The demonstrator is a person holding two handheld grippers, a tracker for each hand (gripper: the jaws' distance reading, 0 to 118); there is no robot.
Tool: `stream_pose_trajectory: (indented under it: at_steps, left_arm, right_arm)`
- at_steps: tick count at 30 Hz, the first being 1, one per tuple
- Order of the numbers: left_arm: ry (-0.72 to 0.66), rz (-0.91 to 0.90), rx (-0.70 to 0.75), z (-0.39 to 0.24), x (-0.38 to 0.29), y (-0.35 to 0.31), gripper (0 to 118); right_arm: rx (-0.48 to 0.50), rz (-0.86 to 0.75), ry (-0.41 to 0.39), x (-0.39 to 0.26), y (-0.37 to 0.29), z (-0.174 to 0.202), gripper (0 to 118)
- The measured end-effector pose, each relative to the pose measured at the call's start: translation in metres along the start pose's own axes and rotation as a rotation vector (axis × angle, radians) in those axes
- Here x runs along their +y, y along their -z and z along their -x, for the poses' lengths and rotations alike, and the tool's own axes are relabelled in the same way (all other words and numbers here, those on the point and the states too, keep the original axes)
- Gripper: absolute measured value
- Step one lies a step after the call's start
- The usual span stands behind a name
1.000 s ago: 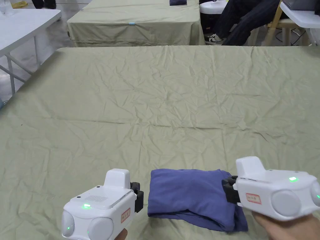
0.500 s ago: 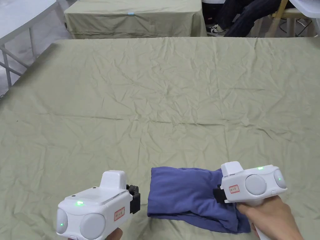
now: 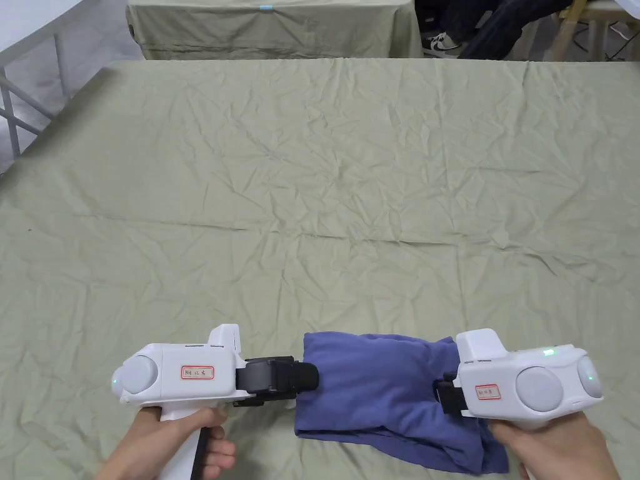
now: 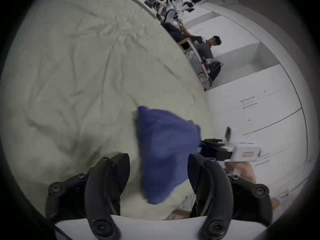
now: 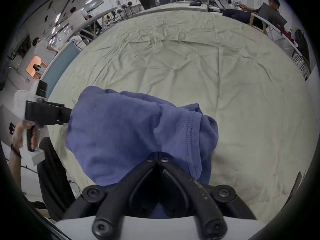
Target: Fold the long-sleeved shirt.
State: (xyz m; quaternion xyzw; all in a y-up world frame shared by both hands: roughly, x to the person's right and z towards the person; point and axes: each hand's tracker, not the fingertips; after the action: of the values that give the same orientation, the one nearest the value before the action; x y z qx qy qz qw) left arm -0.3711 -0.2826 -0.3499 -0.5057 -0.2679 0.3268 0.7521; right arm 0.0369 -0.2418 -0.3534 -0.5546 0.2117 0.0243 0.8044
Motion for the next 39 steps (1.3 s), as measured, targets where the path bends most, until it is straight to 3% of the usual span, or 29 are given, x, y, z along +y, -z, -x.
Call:
stream_pose_trajectory:
  at_steps: [2, 4, 11, 16, 17, 20, 21, 26, 29, 31, 34, 39]
  left_arm:
    - [-0.003, 0.039, 0.005, 0.012, 0.004, 0.011, 73]
    - [0.0, 0.017, -0.123, 0.02, 0.009, 0.011, 73]
    - [0.005, 0.066, -0.255, 0.017, 0.018, 0.057, 71]
    - [0.029, 0.1, -0.271, -0.002, 0.015, 0.079, 63]
    - [0.027, 0.102, -0.263, 0.002, 0.017, 0.079, 57]
    - [0.008, 0.105, -0.159, 0.001, 0.016, 0.078, 23]
    - [0.013, 0.106, -0.155, 0.0, 0.015, 0.078, 18]
    - [0.129, 0.081, -0.014, -0.038, 0.01, 0.068, 14]
    - [0.214, 0.069, 0.025, -0.057, 0.01, 0.058, 13]
    - [0.208, 0.067, 0.029, -0.068, 0.009, 0.049, 13]
    - [0.265, 0.056, 0.075, -0.082, 0.008, 0.034, 13]
    - [0.291, 0.044, 0.131, -0.089, 0.005, 0.012, 13]
  right_arm:
    - [0.005, -0.004, 0.003, 0.0, -0.001, 0.0, 1]
    - [0.006, -0.008, 0.003, -0.001, 0.0, 0.001, 1]
    - [0.001, -0.012, -0.002, -0.001, 0.001, 0.002, 1]
    - [0.023, -0.016, 0.026, -0.002, 0.003, -0.004, 1]
    - [0.024, -0.018, 0.027, -0.002, 0.002, -0.004, 1]
    - [0.023, -0.027, 0.024, -0.004, 0.002, -0.003, 1]
    - [0.024, -0.032, 0.025, -0.004, 0.002, -0.002, 1]
    - [0.004, -0.071, -0.003, -0.008, -0.003, 0.004, 1]
    - [-0.061, -0.228, -0.057, -0.011, -0.035, 0.015, 1]
    - [-0.054, -0.324, -0.067, -0.012, -0.068, 0.024, 1]
    - [-0.073, -0.4, -0.024, -0.015, -0.116, 0.035, 1]
    - [-0.036, -0.484, -0.03, -0.032, -0.163, 0.049, 1]
